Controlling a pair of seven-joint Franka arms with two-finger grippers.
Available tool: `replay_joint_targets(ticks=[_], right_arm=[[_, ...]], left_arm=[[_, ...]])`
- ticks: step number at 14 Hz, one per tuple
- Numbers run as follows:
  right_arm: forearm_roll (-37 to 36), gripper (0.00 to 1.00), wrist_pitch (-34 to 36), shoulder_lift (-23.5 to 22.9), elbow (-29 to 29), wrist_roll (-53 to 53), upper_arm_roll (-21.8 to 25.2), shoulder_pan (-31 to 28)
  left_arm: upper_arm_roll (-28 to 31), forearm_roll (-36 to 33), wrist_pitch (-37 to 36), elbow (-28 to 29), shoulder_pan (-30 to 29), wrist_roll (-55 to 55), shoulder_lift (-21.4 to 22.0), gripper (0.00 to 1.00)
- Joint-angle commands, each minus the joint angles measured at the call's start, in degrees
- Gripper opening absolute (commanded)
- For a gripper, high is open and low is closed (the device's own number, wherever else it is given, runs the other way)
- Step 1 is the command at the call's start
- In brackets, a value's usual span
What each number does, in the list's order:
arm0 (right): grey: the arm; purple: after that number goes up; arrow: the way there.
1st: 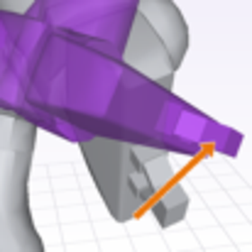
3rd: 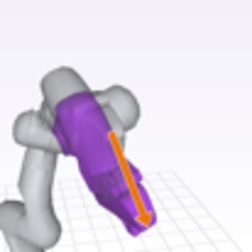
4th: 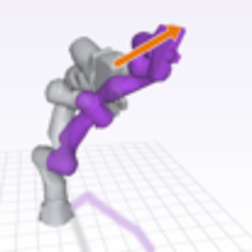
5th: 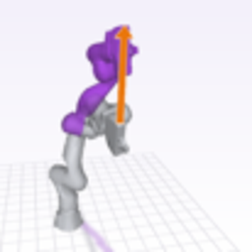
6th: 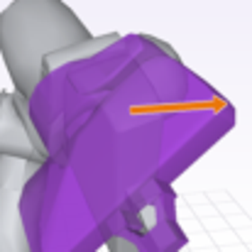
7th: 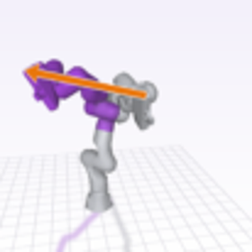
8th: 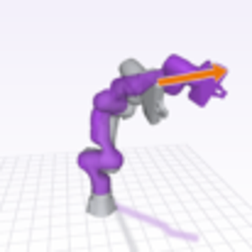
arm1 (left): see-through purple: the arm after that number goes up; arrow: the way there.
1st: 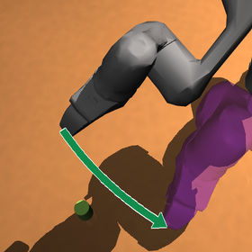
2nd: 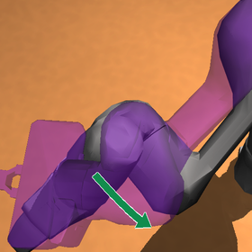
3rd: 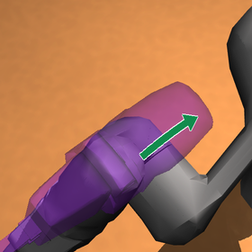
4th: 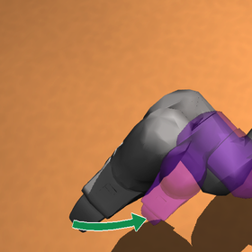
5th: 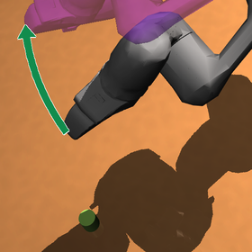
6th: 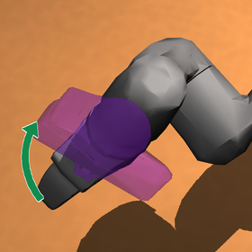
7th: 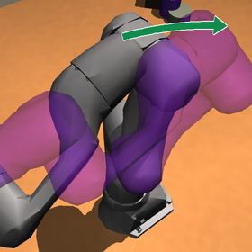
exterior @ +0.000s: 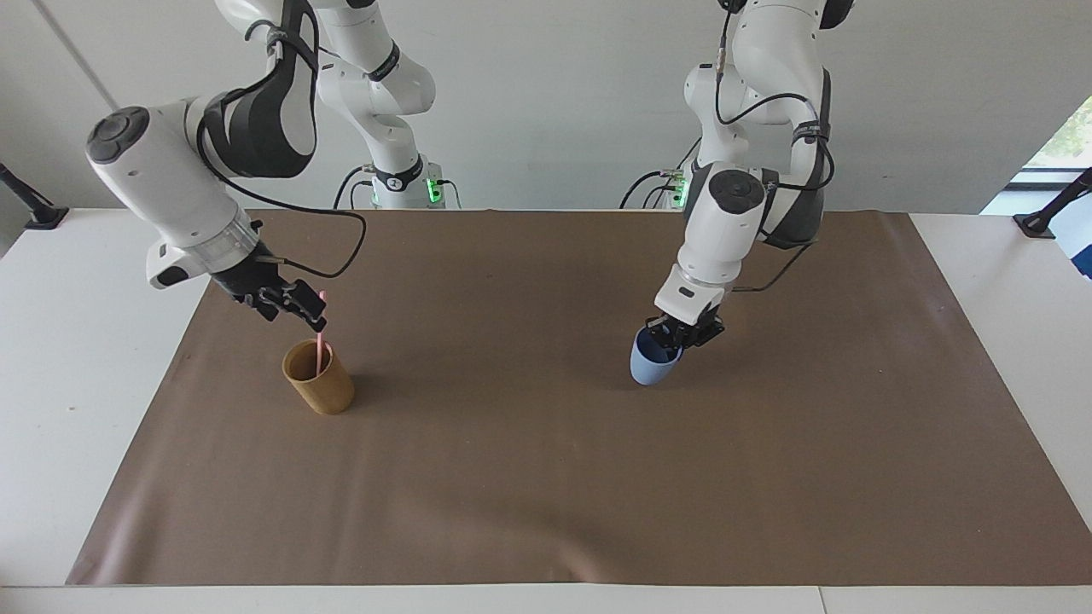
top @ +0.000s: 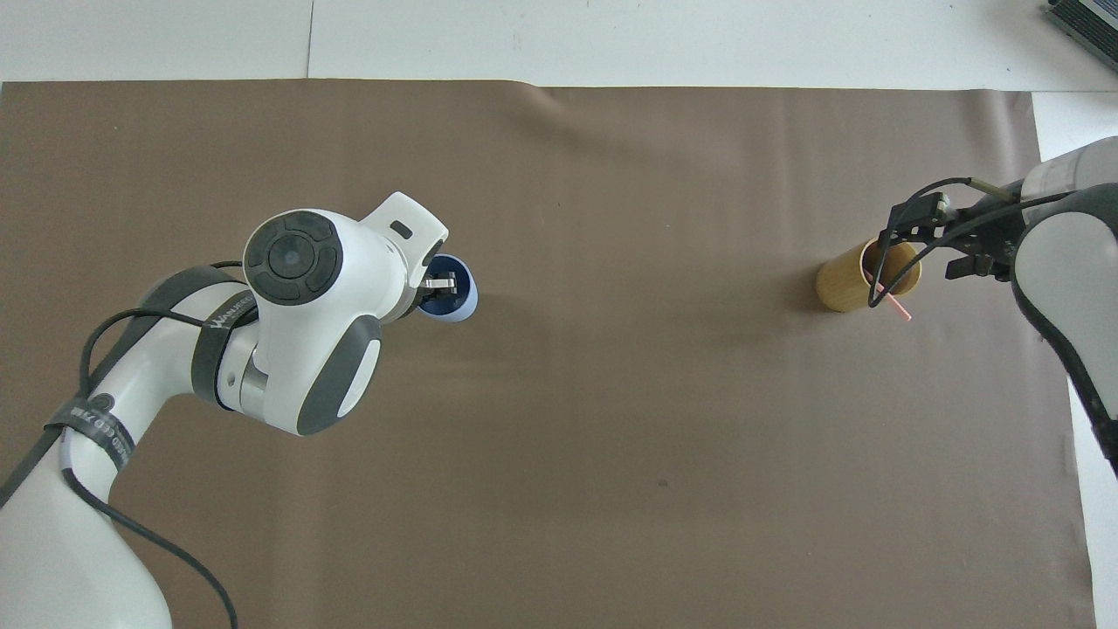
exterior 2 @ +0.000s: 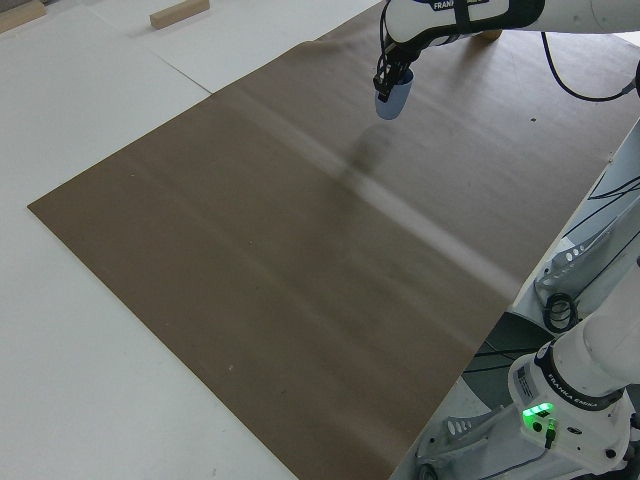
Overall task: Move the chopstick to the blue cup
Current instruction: 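Slide the blue cup toward the table centre while the right gripper reaches the chopstick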
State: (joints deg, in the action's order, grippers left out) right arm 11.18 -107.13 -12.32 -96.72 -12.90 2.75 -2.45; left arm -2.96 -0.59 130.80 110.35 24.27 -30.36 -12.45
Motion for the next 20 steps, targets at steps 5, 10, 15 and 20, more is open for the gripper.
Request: replay_joint_targets(ticks=[5, 10, 15, 20], right_arm=[[2.3, 1.00, 5.3, 1.3, -3.8, -0.9, -0.2, -0.9], [2.3, 1.00, 9.4, 2.4, -2.8, -0.6, 0.0, -1.0], [2.2, 0.79, 9.4, 2.7, -3.2, 0.7, 0.0, -1.0], [2.1, 0.57, 8.8, 2.6, -3.3, 2.0, 0.1, -0.9]], left_arm=[[1.3, 0.2, 3.8, 4.8, 9.6, -10.3, 1.3, 0.00], [1.0, 0.4, 3.6, 4.8, 12.1, -11.4, 1.1, 0.18], [1.2, 1.6, 2.4, 2.6, 11.5, -10.8, 1.5, 1.00], [1.7, 1.3, -9.1, 0.3, 7.9, -7.1, 7.0, 1.00]])
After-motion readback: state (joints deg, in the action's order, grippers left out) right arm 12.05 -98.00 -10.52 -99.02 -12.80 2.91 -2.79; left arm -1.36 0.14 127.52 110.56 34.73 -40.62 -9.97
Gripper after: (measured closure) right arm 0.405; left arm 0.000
